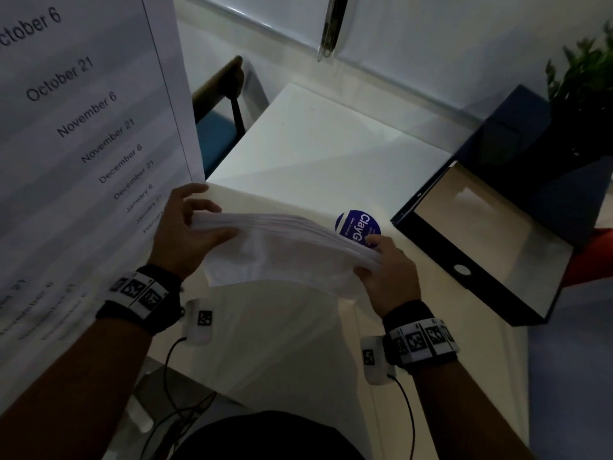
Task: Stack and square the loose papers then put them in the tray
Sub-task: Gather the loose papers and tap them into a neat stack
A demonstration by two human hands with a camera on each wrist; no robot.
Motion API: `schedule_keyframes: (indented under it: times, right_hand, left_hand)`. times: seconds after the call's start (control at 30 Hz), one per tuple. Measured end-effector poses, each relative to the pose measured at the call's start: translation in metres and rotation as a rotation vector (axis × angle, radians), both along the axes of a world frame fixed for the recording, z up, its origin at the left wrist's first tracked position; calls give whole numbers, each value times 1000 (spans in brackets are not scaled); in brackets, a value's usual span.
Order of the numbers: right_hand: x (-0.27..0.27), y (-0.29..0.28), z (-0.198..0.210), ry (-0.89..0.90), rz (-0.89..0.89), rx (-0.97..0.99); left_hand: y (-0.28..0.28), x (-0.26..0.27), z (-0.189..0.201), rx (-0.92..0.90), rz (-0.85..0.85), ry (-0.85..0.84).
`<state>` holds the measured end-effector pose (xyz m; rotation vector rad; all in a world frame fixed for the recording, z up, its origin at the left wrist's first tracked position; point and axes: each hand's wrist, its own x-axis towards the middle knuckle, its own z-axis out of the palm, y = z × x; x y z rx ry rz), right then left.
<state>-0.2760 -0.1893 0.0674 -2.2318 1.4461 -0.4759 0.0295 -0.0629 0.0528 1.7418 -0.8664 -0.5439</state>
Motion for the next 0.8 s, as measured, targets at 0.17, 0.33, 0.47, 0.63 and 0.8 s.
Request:
schedule_keyframes:
  times: [0.17,0.33,0.47,0.63,0.8]
  right_hand:
    - [-9,-1,-18,-614,-269,360]
    - [7,1,-20,-706,-319,339]
    - [13,21,-17,-737,-252,222]
    - [15,37,-41,-686,-242,453]
    - [31,15,-37,-757,-264,369]
  left_hand:
    - [7,-6,-34,45,22,287]
    - [-7,-21,-27,-33,191,267]
    - [-4,-50,-15,-151,329,79]
    - [7,-58,-53,-14,196,145]
    - [-5,-64,-44,-51,315,272]
